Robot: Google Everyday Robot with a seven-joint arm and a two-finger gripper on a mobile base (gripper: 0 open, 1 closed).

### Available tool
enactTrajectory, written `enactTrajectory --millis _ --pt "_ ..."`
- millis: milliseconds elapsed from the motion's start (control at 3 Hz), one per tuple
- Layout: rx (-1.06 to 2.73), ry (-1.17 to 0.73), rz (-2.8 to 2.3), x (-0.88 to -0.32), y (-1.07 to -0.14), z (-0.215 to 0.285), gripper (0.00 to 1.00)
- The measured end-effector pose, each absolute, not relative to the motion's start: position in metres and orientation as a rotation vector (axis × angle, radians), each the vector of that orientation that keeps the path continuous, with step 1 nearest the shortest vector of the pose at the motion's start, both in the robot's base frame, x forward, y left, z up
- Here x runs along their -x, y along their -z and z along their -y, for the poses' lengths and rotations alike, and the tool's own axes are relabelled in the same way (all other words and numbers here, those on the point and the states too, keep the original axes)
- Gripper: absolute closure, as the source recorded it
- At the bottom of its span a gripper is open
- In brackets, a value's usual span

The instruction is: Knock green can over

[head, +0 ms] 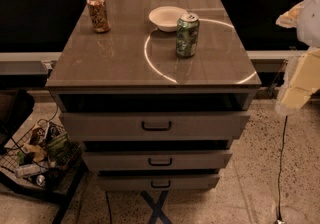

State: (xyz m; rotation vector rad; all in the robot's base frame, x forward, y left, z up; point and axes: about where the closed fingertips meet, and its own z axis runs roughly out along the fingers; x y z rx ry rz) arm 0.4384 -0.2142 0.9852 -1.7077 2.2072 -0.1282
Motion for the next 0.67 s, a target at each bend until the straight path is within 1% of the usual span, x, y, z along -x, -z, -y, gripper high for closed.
enactTrajectory --millis 333,667 --pt "1.708 0.128 -2.207 -0.438 -0.985 0.214 0.00" --pt "1.626 0.115 -2.139 -0.457 -0.997 0.211 0.00"
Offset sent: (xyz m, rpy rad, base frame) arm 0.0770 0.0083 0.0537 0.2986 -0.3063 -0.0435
